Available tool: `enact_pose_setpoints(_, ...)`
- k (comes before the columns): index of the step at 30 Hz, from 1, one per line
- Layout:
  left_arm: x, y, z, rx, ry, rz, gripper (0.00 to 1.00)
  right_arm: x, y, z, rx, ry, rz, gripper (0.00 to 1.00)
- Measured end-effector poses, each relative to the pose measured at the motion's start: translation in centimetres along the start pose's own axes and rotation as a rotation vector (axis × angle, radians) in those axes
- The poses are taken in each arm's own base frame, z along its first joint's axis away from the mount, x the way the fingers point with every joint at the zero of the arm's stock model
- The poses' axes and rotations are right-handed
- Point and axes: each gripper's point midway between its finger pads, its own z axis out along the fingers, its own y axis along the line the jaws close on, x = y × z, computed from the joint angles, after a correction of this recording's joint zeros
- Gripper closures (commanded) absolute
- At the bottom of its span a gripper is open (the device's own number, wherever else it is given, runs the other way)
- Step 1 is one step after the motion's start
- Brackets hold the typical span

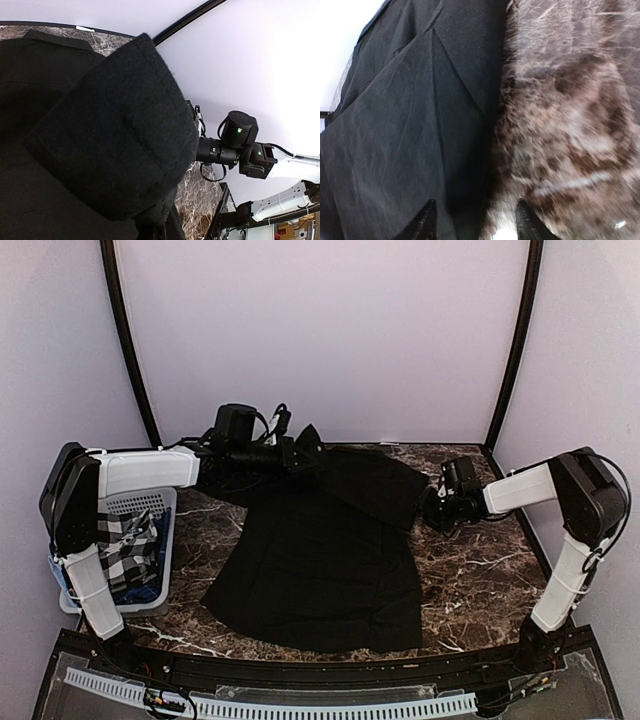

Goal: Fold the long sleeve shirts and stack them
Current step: Adjust the flattened shirt at the center of the board.

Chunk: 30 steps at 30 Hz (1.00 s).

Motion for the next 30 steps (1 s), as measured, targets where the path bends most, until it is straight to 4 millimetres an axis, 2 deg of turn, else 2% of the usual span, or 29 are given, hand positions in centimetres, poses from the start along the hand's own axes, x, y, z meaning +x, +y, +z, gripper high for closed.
enact_pose_setpoints(3, 0.1, -0.3, 0.0, 0.012, 0.008, 0.007, 1.0, -0.3, 0.4, 1.4, -0.013, 0.013, 0.005, 0.74)
enact_pose_setpoints(7, 0.3, -0.9, 0.1, 0.026, 0.015, 0.02, 1.0, -1.2, 1.1, 2.3, -0.036, 0.011, 0.002, 1.0)
enact_pose_setpoints(11, 0.8, -1.4, 0.4, 0.034, 0.027, 0.03, 1.0, -3.3, 1.4, 2.6, -0.02, -0.004, 0.008, 1.0)
enact_pose_setpoints(15, 1.6, -2.2, 0.9, 0.039, 0.034, 0.04, 1.0, -6.5, 1.0, 2.4, 0.023, -0.034, -0.004, 1.0)
enact_pose_setpoints(21, 0.9, -3.4, 3.0, 0.043, 0.008, 0.054, 1.0, -10.8, 0.4, 2.3, 0.091, -0.058, -0.037, 1.0)
enact_pose_setpoints(24, 0.4, -2.9, 4.1, 0.019, -0.006, 0.051, 1.0, -11.7, 0.3, 2.3, 0.117, -0.056, -0.058, 0.92)
enact_pose_setpoints(28, -1.0, -1.8, 5.2, -0.028, -0.032, 0.065, 1.0, -11.9, 0.1, 1.9, 0.14, -0.047, -0.093, 0.63)
enact_pose_setpoints(30, -1.9, -1.6, 5.2, -0.042, -0.045, 0.076, 1.0, -11.6, -0.1, 1.7, 0.152, -0.039, -0.095, 0.56)
